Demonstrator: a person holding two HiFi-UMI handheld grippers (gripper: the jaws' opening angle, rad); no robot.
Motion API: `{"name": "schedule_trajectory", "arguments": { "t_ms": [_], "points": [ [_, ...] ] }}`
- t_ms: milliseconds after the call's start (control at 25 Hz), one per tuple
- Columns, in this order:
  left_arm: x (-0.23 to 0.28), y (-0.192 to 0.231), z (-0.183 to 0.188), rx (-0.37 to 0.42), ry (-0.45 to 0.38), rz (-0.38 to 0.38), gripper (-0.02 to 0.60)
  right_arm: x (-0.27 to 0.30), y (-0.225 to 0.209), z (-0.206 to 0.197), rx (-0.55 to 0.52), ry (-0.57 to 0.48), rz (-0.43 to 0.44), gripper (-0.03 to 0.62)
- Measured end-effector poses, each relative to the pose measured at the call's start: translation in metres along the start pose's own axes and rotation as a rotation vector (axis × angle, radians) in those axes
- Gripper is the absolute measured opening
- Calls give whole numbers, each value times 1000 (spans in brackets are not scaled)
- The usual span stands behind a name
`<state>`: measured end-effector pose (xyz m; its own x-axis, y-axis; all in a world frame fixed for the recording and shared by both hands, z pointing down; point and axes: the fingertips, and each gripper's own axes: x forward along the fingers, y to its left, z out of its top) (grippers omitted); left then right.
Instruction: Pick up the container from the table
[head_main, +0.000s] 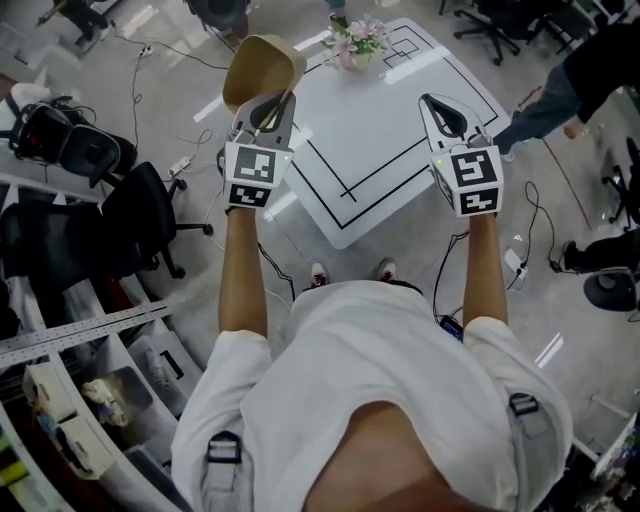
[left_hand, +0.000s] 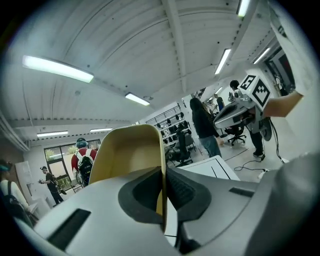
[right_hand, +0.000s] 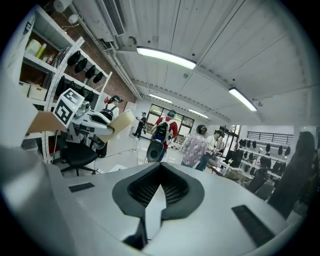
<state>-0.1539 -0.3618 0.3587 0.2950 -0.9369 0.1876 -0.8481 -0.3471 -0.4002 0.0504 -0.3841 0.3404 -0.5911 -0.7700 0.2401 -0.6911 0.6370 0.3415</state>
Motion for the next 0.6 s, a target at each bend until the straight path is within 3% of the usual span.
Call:
{"name": "schedule_trajectory", "arguments": {
  "t_ms": [280, 600],
  "points": [
    [-32, 4, 37, -11, -97, 18, 21, -10, 2, 26, -42, -24, -3, 12],
    [-40, -1, 46, 5, -108, 15, 21, -16, 6, 33, -38, -26, 3, 12]
  ]
}}
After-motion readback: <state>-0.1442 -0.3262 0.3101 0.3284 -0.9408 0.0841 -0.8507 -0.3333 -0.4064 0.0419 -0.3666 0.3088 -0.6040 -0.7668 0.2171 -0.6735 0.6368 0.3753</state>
